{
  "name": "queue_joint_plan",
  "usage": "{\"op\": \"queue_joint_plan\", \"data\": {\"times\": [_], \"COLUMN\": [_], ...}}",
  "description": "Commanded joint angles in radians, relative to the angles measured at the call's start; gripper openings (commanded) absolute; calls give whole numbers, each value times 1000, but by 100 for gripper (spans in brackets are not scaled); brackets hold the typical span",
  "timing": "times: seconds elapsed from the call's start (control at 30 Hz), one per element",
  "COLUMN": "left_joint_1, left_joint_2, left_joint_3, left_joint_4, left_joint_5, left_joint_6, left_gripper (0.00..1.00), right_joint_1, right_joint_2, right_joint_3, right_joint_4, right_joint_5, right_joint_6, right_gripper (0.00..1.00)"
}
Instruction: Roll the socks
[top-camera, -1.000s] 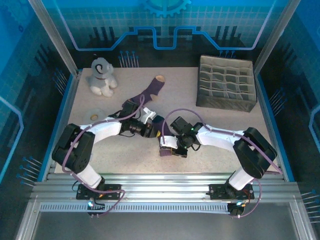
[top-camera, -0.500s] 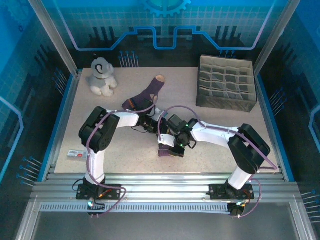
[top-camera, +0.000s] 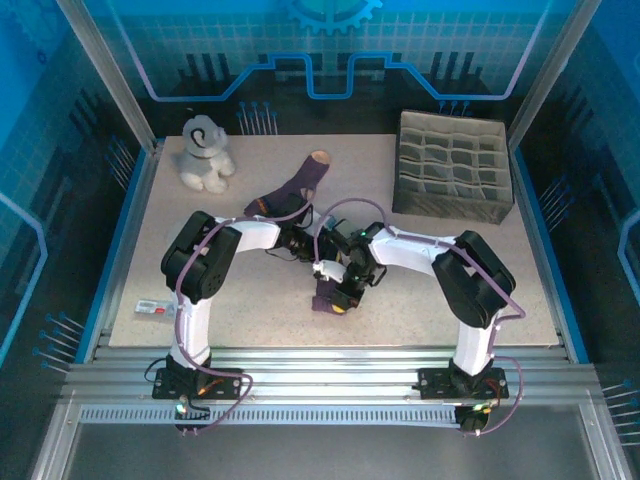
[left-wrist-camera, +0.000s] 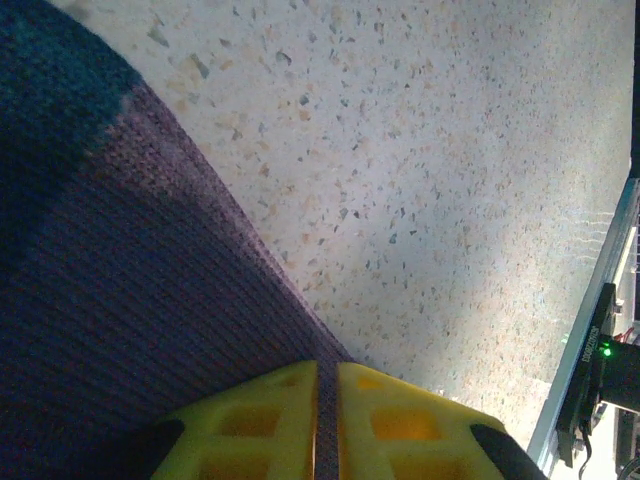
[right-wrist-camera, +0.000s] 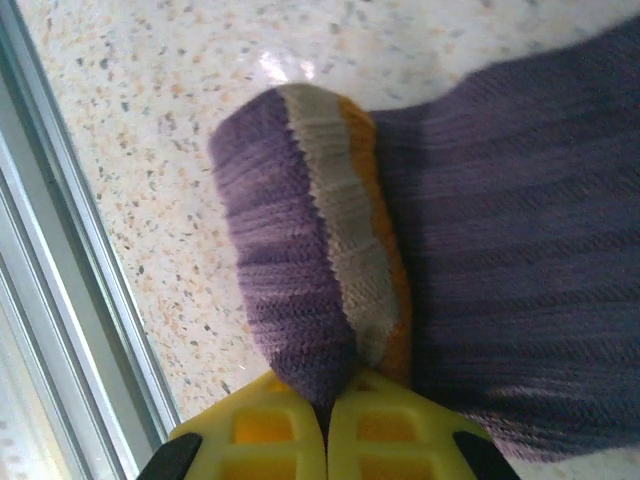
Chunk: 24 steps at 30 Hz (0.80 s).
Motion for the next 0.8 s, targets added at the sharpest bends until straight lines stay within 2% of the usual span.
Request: {"op": "queue_joint_plan", "data": {"times": [0.0, 0.43, 0.63, 0.77], "left_joint_1": [23, 134, 157, 136], "left_joint_2": [-6, -213, -391, -526], "left_joint_3": [-1, -83, -218, -373], "left_joint_4": [7, -31, -38, 76], "left_joint_5": [-5, 34, -11, -42], "left_joint_6": [-12, 30, 144, 162], "left_gripper": [12, 19, 22, 24], "right_joint_1": [-35, -78, -87, -89], "right_joint_2": [63, 174, 189, 200], "right_joint_3": [13, 95, 124, 134], "right_joint_4": [-98, -138, -156, -160], "right_joint_5": [33, 61, 69, 60], "right_joint_6": [60, 139, 139, 127], "right_gripper": [0, 0, 0, 0]}}
